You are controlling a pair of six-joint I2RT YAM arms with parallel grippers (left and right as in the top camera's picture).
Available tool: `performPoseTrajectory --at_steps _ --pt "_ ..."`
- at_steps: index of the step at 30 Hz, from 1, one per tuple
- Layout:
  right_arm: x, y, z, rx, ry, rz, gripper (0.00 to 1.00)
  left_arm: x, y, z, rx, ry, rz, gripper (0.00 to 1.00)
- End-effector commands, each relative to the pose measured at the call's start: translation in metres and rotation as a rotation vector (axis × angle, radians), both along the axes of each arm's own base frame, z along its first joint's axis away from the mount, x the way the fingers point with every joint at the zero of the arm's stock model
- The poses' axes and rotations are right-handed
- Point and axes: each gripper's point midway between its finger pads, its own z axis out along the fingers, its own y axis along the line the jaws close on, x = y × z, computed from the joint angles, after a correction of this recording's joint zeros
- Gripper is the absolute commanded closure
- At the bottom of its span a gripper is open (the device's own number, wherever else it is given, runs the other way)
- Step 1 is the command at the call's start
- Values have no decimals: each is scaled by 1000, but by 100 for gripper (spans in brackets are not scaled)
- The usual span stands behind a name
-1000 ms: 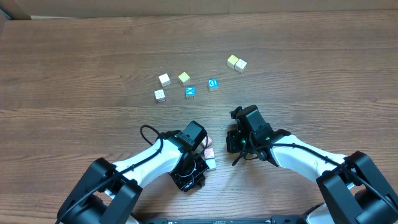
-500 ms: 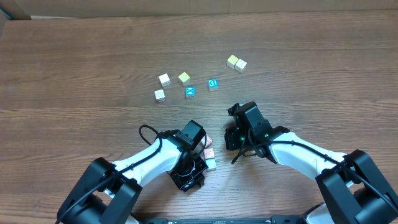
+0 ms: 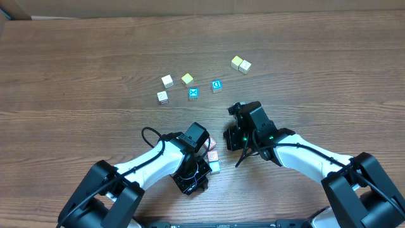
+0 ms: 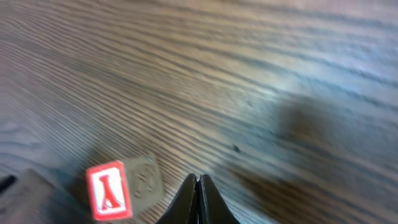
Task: Flip 3 blocks
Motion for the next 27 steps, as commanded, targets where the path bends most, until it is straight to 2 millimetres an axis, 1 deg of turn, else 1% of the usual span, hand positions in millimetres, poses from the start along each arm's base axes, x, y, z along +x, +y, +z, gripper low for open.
performPoseTrajectory --at_steps 1,7,11,14,21,27 --pt "11 11 14 46 -40 18 96 0 23 -20 116 -13 13 96" --pt "22 18 24 91 -87 2 96 0 23 -20 116 -14 13 96" --pt "25 24 29 132 -92 4 96 0 23 -20 116 -14 13 96" --pt "25 28 27 151 -81 4 96 0 23 -20 116 -14 13 96" --pt "24 39 14 195 -32 23 96 0 23 -20 116 -14 12 96" --pt "29 47 13 211 -17 26 96 0 23 -20 116 -14 12 96"
